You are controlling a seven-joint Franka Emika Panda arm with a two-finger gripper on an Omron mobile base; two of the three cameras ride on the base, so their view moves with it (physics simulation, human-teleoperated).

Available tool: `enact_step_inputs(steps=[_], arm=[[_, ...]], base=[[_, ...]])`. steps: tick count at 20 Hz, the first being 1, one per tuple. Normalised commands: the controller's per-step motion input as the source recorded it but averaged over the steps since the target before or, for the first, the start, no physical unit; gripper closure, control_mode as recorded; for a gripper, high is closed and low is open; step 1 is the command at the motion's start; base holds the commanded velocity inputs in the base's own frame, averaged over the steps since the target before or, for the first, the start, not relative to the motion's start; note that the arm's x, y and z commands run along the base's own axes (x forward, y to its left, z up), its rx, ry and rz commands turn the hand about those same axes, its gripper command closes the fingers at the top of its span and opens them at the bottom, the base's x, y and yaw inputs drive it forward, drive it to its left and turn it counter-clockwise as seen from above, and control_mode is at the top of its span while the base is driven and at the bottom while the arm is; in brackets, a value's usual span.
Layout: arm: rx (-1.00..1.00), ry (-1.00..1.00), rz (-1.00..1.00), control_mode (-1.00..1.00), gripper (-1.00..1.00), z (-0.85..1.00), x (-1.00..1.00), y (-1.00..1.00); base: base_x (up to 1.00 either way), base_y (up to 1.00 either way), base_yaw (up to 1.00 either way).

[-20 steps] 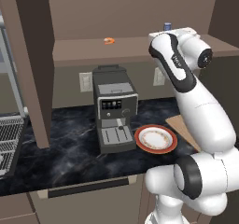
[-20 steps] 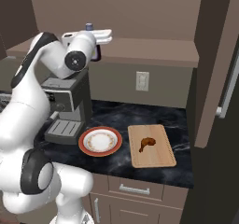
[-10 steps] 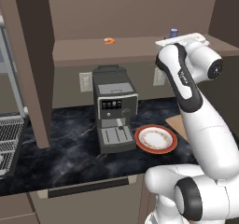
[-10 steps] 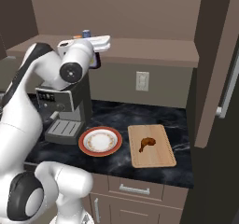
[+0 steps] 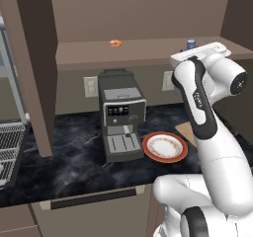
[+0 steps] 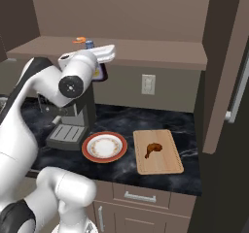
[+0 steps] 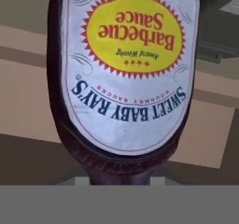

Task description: Pick the chicken drumstick from the plate and place it on the cutting board. Then pick the condiment bottle from the cabinet and place it next to the cutting board.

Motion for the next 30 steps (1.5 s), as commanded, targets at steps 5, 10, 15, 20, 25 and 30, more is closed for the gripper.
enact_step_inputs(steps=[5, 10, 15, 20, 25, 30], arm=[[-0.01, 0.07, -0.02, -1.0, 1.0, 0.01, -0.4, 0.0], [-0.03, 0.07, -0.02, -1.0, 1.0, 0.0, -0.31, 0.0], [-0.01, 0.04, -0.02, -1.0, 1.0, 0.0, -0.29, 0.0], [0.0, 0.04, -0.01, -1.0, 1.0, -0.03, -0.28, 0.0], [0.02, 0.07, -0.01, -1.0, 1.0, -0.13, -0.29, 0.0], [0.05, 0.06, -0.01, -1.0, 1.0, -0.16, -0.26, 0.0]], base=[[0.0, 0.0, 0.0], [0.0, 0.0, 0.0], [0.0, 0.0, 0.0], [0.0, 0.0, 0.0], [0.0, 0.0, 0.0], [0.0, 0.0, 0.0]])
